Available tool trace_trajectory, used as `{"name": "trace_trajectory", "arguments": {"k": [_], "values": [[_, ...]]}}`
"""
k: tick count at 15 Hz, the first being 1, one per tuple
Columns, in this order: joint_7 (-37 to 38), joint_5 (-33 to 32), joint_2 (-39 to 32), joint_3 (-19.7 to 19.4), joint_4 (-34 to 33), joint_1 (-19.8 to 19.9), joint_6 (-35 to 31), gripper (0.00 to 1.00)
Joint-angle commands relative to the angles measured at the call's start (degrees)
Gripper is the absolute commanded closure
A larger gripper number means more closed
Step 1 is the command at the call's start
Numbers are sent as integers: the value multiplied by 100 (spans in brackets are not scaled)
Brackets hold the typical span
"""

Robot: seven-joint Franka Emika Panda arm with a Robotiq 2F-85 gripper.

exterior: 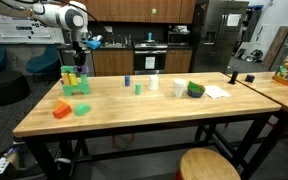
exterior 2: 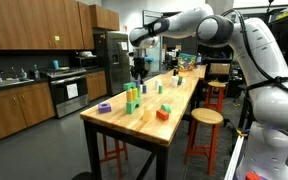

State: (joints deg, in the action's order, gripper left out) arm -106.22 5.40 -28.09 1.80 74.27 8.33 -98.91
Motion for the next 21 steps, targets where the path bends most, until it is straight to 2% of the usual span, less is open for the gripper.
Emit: {"name": "trace_trajectory", "arguments": {"k": [1, 21], "values": [[63, -96, -36, 12, -110, -63, 17, 84], [66, -58, -83, 20, -240, -75, 77, 84]]}}
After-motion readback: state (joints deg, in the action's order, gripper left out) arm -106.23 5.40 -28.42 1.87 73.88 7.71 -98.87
